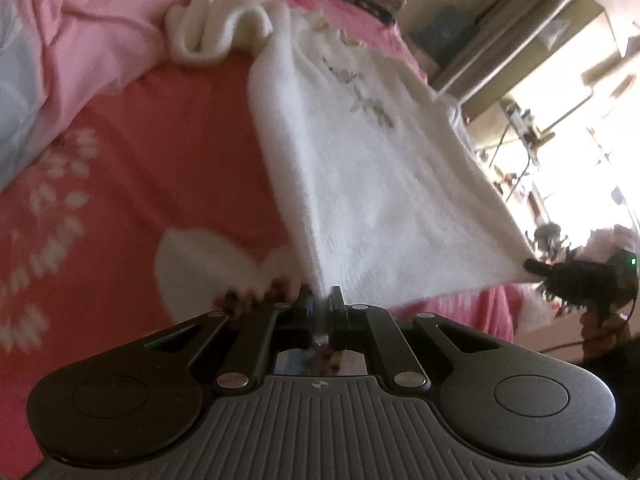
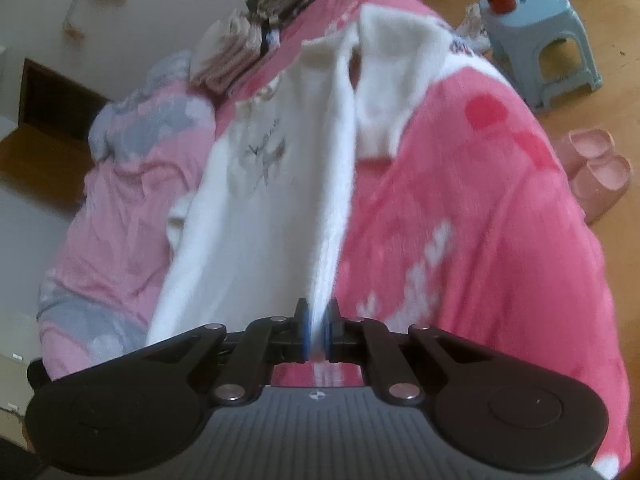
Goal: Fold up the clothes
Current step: 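Lift the sweater side with both grippers and lay it back down, then open both grippers and reposition them over the sweater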
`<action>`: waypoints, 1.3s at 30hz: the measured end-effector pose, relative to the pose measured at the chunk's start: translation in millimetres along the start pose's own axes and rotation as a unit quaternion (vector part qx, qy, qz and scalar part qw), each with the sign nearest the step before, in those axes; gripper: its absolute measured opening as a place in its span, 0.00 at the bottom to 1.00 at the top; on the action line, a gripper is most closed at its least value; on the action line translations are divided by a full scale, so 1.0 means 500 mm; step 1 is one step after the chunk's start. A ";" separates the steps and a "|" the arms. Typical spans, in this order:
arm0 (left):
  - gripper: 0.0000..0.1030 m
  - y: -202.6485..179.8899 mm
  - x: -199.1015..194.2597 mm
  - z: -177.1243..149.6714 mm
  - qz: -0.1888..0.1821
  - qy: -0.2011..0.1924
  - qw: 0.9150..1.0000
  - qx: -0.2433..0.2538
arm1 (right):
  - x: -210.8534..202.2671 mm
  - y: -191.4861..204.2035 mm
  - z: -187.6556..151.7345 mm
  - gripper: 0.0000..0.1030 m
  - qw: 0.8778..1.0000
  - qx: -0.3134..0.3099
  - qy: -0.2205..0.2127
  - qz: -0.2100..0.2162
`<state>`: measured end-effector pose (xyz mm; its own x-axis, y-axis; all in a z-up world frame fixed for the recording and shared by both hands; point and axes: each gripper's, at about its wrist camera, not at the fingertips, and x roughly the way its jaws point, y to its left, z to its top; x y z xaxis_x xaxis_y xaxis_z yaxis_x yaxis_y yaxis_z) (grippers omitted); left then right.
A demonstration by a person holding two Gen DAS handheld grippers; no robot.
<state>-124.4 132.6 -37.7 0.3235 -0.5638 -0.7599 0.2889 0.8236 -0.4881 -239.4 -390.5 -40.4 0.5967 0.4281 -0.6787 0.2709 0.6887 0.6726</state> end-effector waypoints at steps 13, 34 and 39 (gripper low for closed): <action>0.18 0.009 0.065 -0.044 0.106 0.002 0.985 0.138 | 0.040 -0.007 -0.034 0.11 0.984 -0.130 0.025 -0.119; 0.20 -0.191 0.223 -0.143 0.036 0.014 0.863 0.503 | 0.287 0.293 -0.262 0.06 0.694 -0.713 0.099 -0.019; 0.19 -0.181 0.210 -0.093 0.020 -0.001 0.903 0.429 | 0.259 0.307 -0.195 0.02 0.773 -0.630 0.080 0.006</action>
<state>-158.4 1.9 -93.3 0.3509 -0.5351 -0.7685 0.8684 0.4930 0.0532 -194.2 -172.0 -53.8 0.4662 0.4358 -0.7699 -0.7436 0.6645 -0.0741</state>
